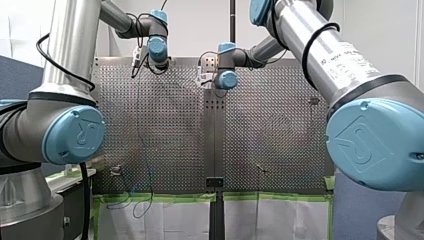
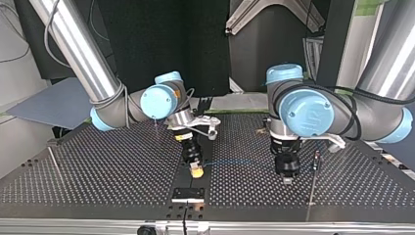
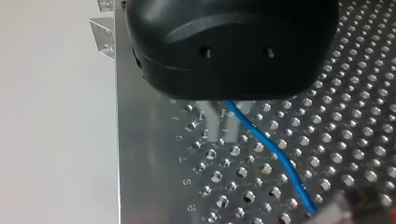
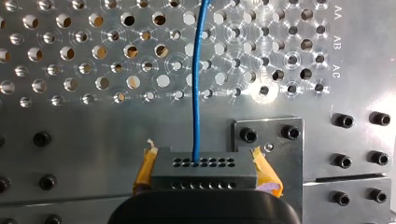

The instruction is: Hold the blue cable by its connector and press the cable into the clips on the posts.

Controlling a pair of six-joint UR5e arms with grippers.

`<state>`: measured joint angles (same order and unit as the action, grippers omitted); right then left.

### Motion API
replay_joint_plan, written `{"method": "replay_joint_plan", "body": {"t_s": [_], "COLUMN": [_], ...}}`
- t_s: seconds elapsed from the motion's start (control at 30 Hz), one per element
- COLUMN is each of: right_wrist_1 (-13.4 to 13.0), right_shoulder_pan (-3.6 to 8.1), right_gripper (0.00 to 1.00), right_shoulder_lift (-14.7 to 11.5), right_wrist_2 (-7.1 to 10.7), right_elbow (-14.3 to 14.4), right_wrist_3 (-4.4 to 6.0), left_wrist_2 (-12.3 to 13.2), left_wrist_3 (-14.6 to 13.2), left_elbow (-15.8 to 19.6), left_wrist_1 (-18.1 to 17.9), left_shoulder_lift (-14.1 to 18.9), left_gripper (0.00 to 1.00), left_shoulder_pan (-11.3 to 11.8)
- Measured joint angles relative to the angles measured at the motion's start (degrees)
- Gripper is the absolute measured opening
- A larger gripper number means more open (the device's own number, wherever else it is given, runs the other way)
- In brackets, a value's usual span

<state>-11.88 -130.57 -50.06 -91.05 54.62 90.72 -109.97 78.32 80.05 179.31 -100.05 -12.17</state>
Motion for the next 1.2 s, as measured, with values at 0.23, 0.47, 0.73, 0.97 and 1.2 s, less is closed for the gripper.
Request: {"method": "replay_joint_plan", "body": {"t_s": [0.23,0.47,0.73,0.97,1.2], "right_wrist_1": [0.16,0.49,-0.15,-0.45,-2.70], "right_shoulder_pan": [0.16,0.74,1.87,2.07,2.21], "right_gripper": [0.00,0.00,0.00,0.00,0.00], "right_shoulder_lift": [-0.01,-0.02,-0.05,-0.09,-0.09], "right_wrist_2": [-0.02,-0.84,-3.83,-4.68,-4.98], "right_elbow": [0.03,1.91,5.94,9.62,13.25], "right_wrist_3": [0.00,0.18,0.58,0.07,-0.28], "left_wrist_2": [-1.81,-1.57,-1.58,-2.65,-3.17], "left_wrist_3": [0.52,0.65,0.92,1.34,2.91], "left_elbow": [0.66,3.72,8.01,10.61,13.66], "left_wrist_1": [-0.10,-2.52,-6.73,-8.44,-11.87], "left_shoulder_lift": [0.00,0.00,-0.28,-3.26,-6.98], "left_gripper": [0.00,0.00,0.00,0.00,0.00], "left_shoulder_pan": [-0.39,-1.21,-2.48,-5.14,-7.38]}}
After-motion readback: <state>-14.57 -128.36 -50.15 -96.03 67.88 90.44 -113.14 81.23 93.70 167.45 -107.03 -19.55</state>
